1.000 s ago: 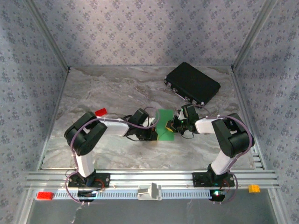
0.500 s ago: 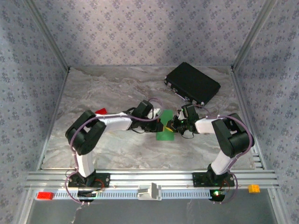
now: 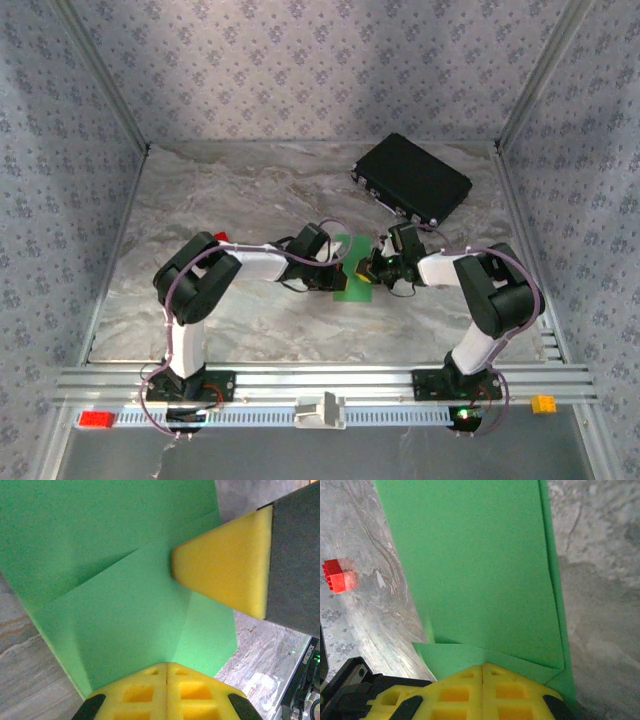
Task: Fold a paper plane with a square sheet of paper (pick it up from the middle)
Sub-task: Fold the triangle a second time at the center of the table.
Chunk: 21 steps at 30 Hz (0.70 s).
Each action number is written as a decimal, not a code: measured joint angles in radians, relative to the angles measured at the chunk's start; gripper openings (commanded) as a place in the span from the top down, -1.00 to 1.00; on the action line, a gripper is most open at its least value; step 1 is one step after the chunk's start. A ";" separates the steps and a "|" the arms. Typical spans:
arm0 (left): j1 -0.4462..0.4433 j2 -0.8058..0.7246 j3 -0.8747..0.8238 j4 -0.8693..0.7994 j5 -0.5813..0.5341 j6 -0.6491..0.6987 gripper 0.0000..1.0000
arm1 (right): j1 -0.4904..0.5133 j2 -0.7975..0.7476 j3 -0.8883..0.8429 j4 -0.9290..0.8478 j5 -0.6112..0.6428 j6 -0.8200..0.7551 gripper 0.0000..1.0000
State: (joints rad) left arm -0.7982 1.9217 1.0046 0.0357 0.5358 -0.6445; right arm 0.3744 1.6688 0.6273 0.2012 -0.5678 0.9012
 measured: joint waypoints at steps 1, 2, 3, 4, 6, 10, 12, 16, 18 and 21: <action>0.000 -0.001 -0.001 0.001 0.000 0.001 0.96 | 0.000 -0.006 0.000 -0.009 0.003 -0.003 0.94; 0.000 -0.001 -0.003 0.003 0.000 0.001 0.96 | 0.000 -0.014 0.000 -0.018 0.004 -0.007 0.93; 0.000 -0.002 -0.005 0.008 0.001 0.000 0.96 | 0.000 -0.024 0.000 -0.025 0.004 -0.010 0.93; 0.000 -0.002 -0.008 0.014 0.003 0.000 0.97 | 0.002 -0.032 0.000 -0.027 0.004 -0.012 0.93; 0.000 -0.003 -0.014 0.024 0.007 -0.002 0.98 | 0.016 -0.046 0.005 -0.032 0.003 -0.017 0.94; 0.000 -0.003 -0.019 0.034 0.009 -0.004 1.00 | 0.072 -0.047 0.026 -0.042 0.007 -0.027 0.98; 0.000 -0.004 -0.021 0.036 0.010 -0.005 1.00 | 0.095 -0.038 0.032 -0.052 0.023 -0.028 0.99; 0.001 -0.007 -0.026 0.041 0.009 -0.012 1.00 | 0.088 -0.012 0.018 -0.056 0.047 -0.027 1.00; 0.001 -0.007 -0.028 0.044 0.009 -0.012 1.00 | 0.076 -0.012 0.014 -0.053 0.042 -0.028 1.00; 0.001 -0.007 -0.028 0.045 0.009 -0.012 1.00 | 0.048 -0.012 0.011 -0.052 0.024 -0.034 0.99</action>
State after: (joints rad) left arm -0.7975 1.9148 0.9768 0.0811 0.5449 -0.6563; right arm 0.4225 1.6569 0.6380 0.1490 -0.5434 0.8669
